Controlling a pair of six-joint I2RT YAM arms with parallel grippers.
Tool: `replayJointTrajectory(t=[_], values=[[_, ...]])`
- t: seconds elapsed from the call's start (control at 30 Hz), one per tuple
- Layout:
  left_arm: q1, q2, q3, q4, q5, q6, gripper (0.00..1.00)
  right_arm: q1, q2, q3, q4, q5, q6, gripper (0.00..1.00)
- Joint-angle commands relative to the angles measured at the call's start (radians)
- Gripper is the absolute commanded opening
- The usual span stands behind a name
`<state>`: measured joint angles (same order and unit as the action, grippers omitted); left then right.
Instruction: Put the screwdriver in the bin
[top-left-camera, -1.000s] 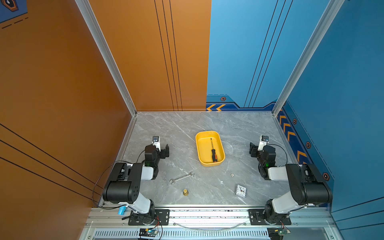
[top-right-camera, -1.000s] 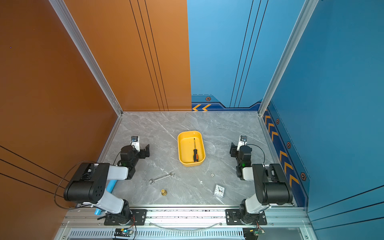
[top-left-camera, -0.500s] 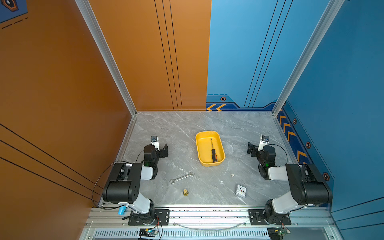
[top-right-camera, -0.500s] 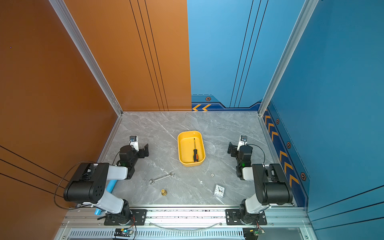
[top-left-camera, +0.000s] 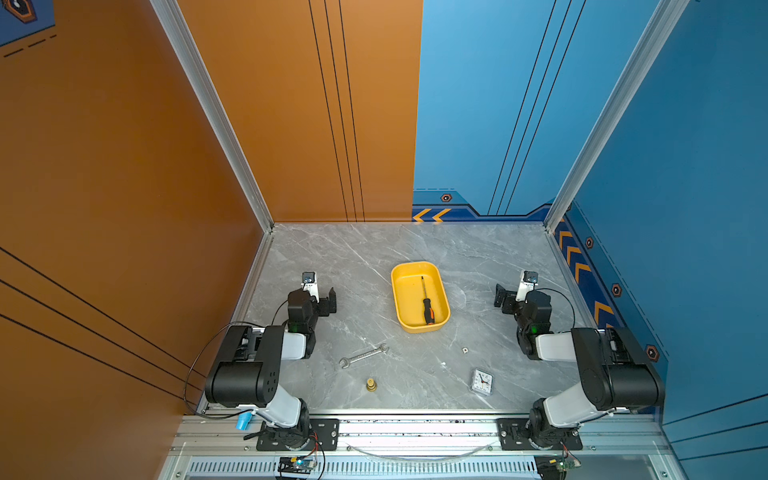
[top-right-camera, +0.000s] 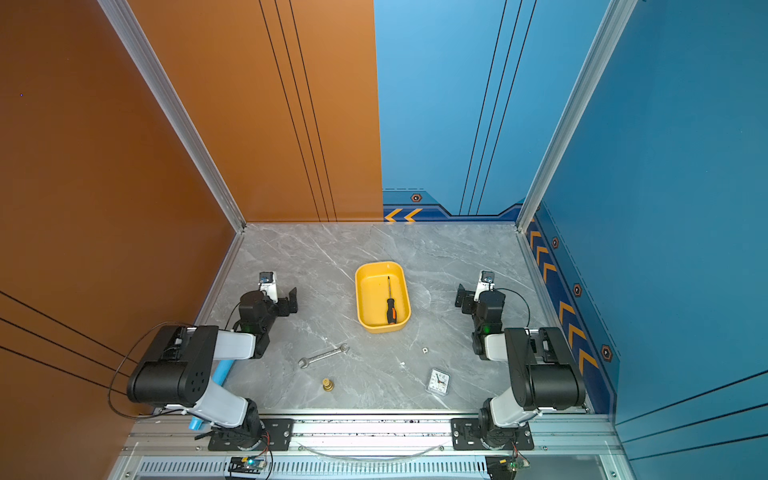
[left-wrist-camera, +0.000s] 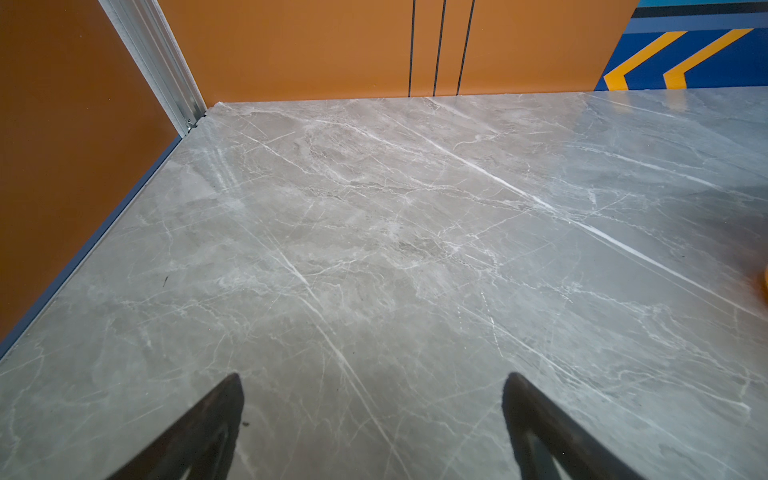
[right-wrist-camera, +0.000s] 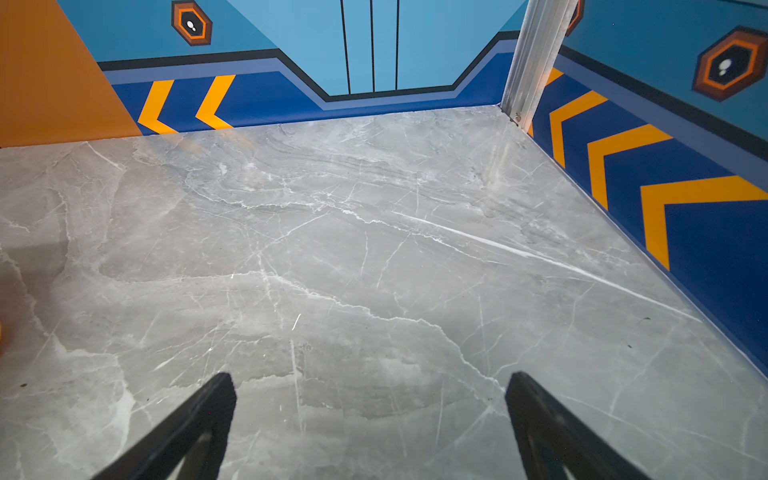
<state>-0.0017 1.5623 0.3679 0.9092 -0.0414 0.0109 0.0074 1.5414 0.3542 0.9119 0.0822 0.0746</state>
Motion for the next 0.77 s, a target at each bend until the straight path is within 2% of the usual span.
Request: replayJointTrajectory(t=[0.0, 0.73], values=[[-0.007, 0.0, 0.011, 0.013, -0.02, -0.001, 0.98, 0.008, 0.007, 0.017, 0.001, 0.011, -0.006, 1.0], [-0.017, -0.001, 0.007, 0.016, -0.032, 0.005, 0.98, 0.007, 0.006, 0.02, -0.004, 0.011, -0.006, 1.0]])
